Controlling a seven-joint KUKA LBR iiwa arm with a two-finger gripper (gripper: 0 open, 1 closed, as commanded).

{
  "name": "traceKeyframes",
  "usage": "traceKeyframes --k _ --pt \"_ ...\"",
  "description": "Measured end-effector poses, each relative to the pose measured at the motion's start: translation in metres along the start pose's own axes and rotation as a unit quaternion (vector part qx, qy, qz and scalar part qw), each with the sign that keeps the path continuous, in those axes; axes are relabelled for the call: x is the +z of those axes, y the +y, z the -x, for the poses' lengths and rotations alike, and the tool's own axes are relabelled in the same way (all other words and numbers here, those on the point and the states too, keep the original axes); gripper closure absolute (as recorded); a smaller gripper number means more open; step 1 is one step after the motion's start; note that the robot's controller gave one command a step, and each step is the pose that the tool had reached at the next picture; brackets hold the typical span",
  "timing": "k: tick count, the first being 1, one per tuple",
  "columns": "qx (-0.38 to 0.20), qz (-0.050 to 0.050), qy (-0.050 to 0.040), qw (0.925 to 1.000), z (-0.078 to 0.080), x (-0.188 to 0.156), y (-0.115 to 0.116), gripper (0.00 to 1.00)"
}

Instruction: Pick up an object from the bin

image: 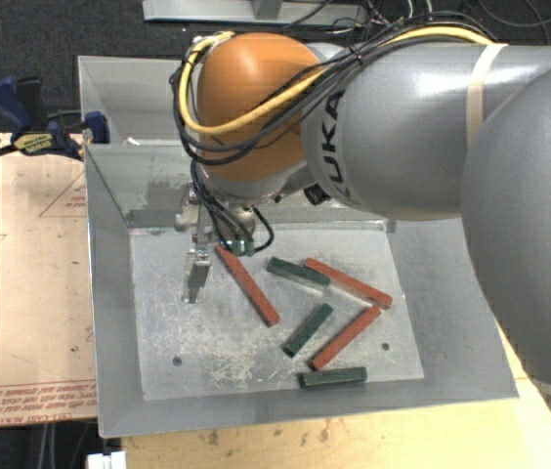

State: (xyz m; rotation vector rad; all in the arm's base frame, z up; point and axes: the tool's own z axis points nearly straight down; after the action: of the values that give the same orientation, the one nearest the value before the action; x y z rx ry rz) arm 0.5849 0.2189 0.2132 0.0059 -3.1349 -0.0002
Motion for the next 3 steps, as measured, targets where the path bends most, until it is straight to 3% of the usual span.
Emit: traceKeyframes --k 1,2,3 --pt "0.002 0.001 -0.0037 1.0000 0.002 -0.005 -0.001 0.00" --pt "0.038 0.002 -0.0048 0.9993 0.023 0.012 -0.034 0.00" --pt "0.059 0.001 -0.0077 0.9982 0.038 0.061 -0.054 0.00"
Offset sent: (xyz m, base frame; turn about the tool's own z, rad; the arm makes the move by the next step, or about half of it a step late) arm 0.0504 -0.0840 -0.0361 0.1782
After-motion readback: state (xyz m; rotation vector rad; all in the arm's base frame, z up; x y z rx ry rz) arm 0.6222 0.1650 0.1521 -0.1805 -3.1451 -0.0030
